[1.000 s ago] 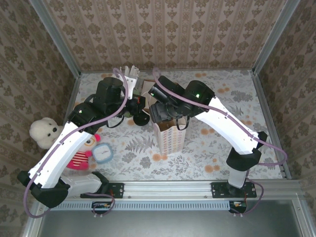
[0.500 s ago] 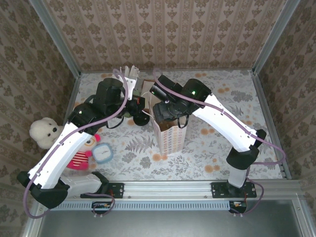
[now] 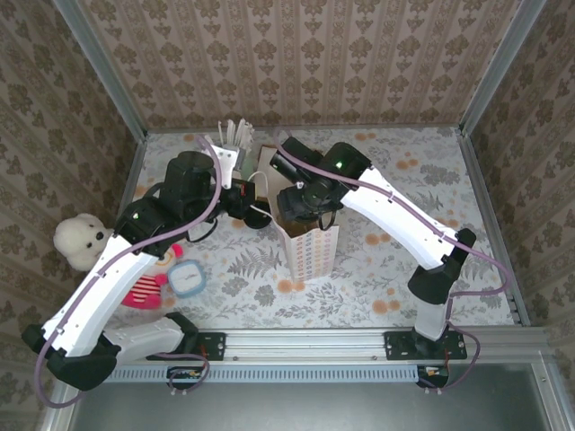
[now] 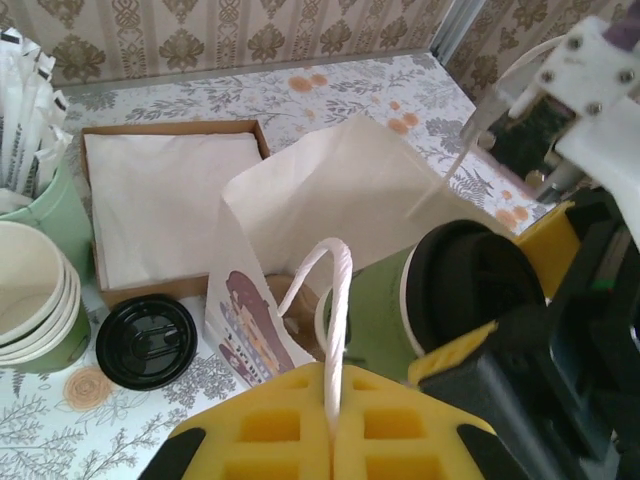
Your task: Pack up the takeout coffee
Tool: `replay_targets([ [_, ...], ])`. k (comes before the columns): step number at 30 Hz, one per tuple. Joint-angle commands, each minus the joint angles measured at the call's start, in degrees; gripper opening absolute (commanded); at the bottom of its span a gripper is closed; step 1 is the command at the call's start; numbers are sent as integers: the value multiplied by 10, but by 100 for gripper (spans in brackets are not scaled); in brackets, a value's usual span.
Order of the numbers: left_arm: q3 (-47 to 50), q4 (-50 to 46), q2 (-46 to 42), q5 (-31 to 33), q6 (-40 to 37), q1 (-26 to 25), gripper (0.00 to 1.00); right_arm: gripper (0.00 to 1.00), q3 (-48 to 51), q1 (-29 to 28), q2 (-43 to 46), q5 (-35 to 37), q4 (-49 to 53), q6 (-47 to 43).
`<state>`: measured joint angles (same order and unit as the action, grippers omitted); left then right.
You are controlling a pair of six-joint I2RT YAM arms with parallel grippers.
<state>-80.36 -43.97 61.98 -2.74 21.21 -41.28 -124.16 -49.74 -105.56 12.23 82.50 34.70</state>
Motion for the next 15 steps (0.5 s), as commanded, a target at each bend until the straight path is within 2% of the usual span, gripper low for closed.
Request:
replay_targets([
  [1,13,-12,-15,12,2,-3,0,67,2,5,12,15,16,-4],
  [6,15,14,-7,-26,8,-4,0,67,3,0,-11,-15,6,-2],
  [11,15,23,-10,-34,9,-3,0,68,-1,-1,-37,9,12,0],
  [15,16,33,-11,-65,11,-3,0,68,-1,0,-47,6,22,-7],
])
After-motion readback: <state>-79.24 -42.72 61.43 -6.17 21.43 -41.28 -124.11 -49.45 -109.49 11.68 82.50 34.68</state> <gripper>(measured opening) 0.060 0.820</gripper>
